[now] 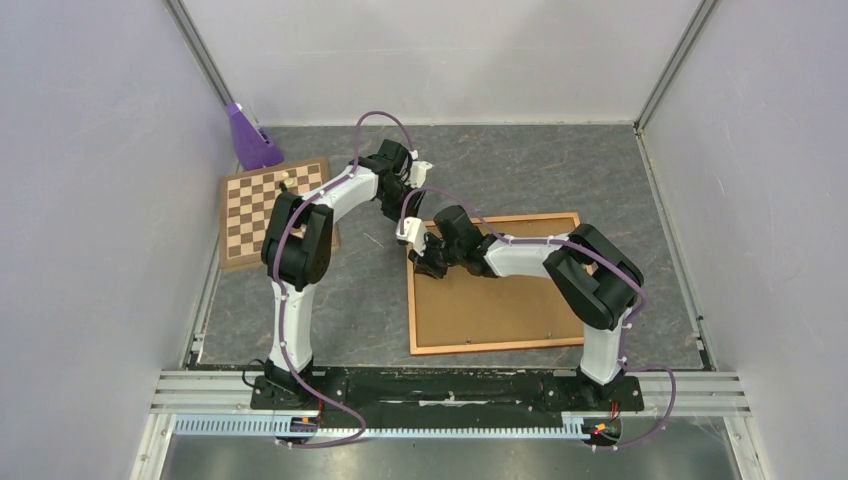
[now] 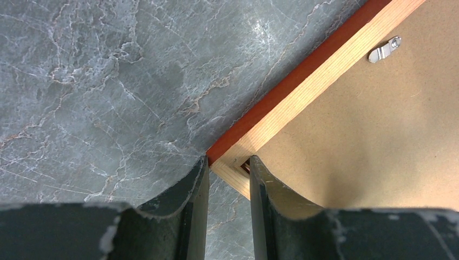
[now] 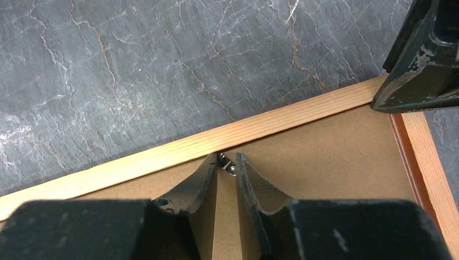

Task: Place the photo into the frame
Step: Install the photo frame at the center of the board.

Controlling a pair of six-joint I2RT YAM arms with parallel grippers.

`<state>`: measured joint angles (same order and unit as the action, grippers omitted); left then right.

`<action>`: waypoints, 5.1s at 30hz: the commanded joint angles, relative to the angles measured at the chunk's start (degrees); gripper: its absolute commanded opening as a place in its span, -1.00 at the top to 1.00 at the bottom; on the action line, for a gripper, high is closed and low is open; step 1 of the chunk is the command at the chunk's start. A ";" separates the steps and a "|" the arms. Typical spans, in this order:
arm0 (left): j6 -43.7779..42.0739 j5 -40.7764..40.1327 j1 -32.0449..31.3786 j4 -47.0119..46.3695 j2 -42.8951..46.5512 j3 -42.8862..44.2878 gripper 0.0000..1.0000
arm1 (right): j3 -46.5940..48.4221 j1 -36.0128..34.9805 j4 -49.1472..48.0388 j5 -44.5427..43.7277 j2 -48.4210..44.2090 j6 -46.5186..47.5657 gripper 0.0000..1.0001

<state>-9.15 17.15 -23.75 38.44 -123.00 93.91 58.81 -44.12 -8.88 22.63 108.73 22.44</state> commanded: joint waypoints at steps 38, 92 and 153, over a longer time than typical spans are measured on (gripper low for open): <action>-0.46 1.97 0.10 -2.40 -1.08 -1.85 0.75 | 0.07 2.94 -0.73 -10.53 -0.49 -7.14 0.22; -0.04 2.39 0.15 -0.91 -0.53 -0.13 0.75 | 7.47 11.73 4.54 -23.42 3.82 -2.02 0.26; 1.98 3.03 0.45 -2.13 0.38 -3.82 0.77 | 8.26 14.86 3.43 -32.12 -5.40 -5.97 0.11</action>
<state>-8.10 18.28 -22.57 32.60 -122.85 92.18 66.61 -31.66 -6.09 -10.15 109.21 18.24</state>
